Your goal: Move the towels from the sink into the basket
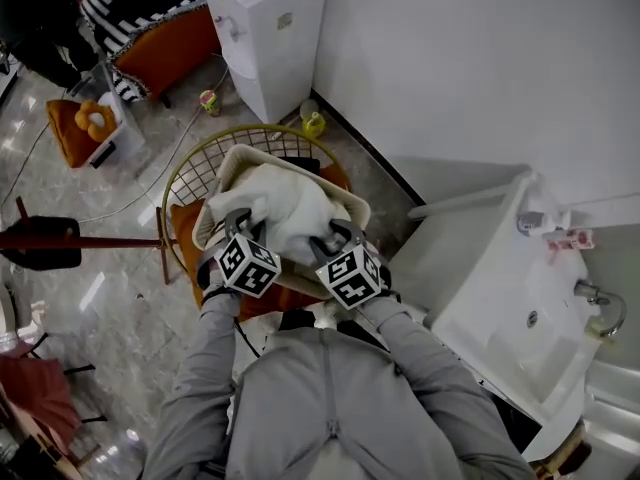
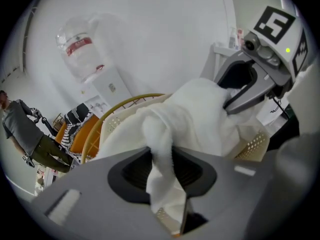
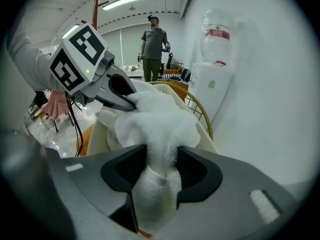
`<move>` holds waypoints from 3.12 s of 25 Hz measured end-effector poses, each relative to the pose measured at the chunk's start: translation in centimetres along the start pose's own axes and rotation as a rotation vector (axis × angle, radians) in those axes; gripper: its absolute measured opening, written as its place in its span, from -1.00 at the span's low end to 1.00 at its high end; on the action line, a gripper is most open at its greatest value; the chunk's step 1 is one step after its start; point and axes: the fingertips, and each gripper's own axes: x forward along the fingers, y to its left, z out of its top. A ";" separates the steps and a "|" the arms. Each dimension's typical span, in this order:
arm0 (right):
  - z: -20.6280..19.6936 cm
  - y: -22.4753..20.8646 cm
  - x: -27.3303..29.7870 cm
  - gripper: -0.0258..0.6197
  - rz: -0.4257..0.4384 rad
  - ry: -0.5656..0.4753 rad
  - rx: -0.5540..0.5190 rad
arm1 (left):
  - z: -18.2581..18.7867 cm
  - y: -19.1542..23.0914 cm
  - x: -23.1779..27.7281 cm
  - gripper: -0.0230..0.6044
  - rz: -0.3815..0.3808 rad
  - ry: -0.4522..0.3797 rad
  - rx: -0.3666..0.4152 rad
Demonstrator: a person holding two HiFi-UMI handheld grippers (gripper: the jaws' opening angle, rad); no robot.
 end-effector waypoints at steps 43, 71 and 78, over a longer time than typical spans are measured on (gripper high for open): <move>5.2 -0.7 -10.7 -0.28 -0.041 -0.292 -0.035 | 1.4 -0.3 -10.3 -0.18 0.242 -0.156 -0.223; 5.5 2.6 -28.5 -0.28 0.023 -0.717 -0.025 | -0.1 -10.6 -34.5 -0.18 0.691 -0.411 -0.420; 5.3 3.5 -32.2 -0.28 -0.093 -0.802 0.059 | -1.2 -11.1 -39.6 -0.18 0.729 -0.605 -0.449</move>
